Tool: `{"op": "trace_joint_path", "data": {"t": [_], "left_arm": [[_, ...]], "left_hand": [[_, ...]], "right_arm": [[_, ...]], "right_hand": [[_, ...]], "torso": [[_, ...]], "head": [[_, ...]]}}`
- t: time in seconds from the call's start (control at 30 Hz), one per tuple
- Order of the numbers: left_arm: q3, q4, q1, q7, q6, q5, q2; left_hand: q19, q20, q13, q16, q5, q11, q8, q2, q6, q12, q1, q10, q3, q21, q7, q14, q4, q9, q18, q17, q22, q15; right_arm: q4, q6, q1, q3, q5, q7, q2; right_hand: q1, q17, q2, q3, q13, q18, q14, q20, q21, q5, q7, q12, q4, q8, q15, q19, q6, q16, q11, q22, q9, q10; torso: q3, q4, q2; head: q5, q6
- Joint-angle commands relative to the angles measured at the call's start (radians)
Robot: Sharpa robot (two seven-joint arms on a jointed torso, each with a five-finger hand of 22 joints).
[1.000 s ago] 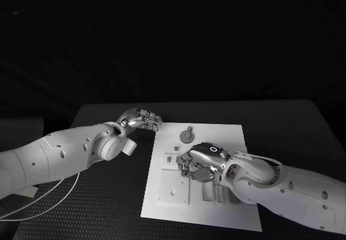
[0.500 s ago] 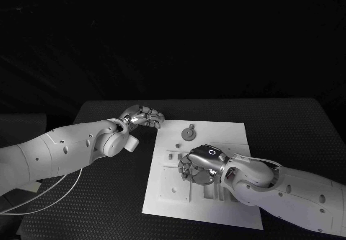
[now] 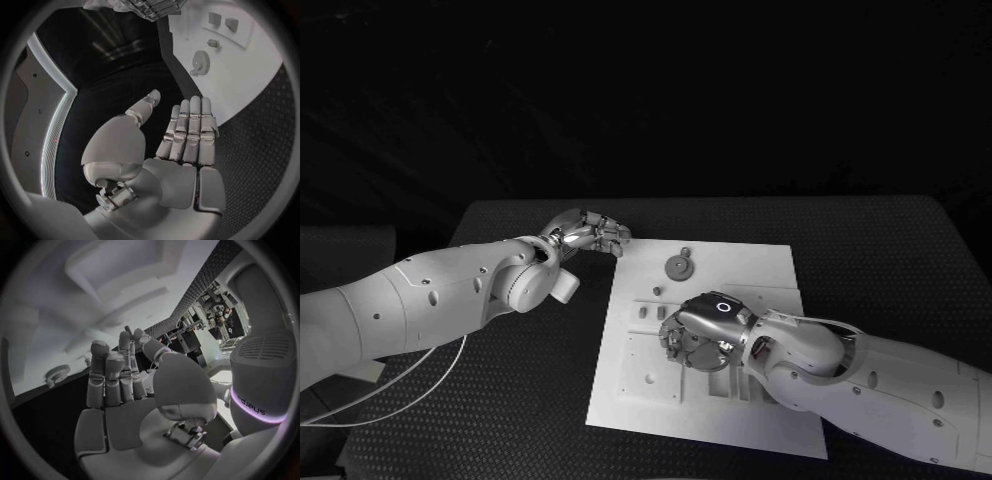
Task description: Assemble the parts on the task board
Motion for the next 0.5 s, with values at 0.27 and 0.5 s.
{"op": "trace_joint_path", "data": {"t": [0.27, 0.5], "left_arm": [[0.001, 0.003, 0.001, 0.005, 0.004, 0.006, 0.002], [0.001, 0.003, 0.001, 0.005, 0.004, 0.006, 0.002]], "left_hand": [[0.003, 0.003, -0.002, -0.006, 0.002, -0.001, 0.004, 0.004, -0.003, -0.005, 0.003, 0.009, -0.006, -0.002, 0.003, 0.008, 0.000, -0.002, 0.007, 0.002, -0.002, 0.002], [0.002, 0.003, -0.002, -0.007, 0.002, -0.001, 0.004, 0.003, -0.003, -0.006, 0.003, 0.009, -0.006, -0.002, 0.003, 0.008, -0.001, -0.002, 0.007, 0.003, -0.003, 0.002]], "right_arm": [[0.003, 0.029, -0.002, -0.004, -0.018, 0.001, -0.001], [0.004, 0.032, -0.003, -0.007, -0.017, 0.001, -0.003]], "right_hand": [[0.010, -0.001, -0.001, 0.005, -0.001, 0.030, -0.002, -0.007, 0.003, 0.003, 0.003, 0.003, -0.002, 0.007, -0.008, -0.002, 0.007, 0.004, -0.002, 0.018, 0.001, 0.007], [0.010, -0.001, -0.001, 0.004, -0.002, 0.030, -0.002, -0.007, 0.004, 0.003, 0.003, 0.003, -0.002, 0.007, -0.008, -0.001, 0.007, 0.004, -0.002, 0.019, 0.001, 0.007]], "torso": [[-0.0011, -0.0021, 0.000], [-0.0012, -0.0016, 0.000]], "head": [[0.006, -0.005], [0.007, -0.007]]}}
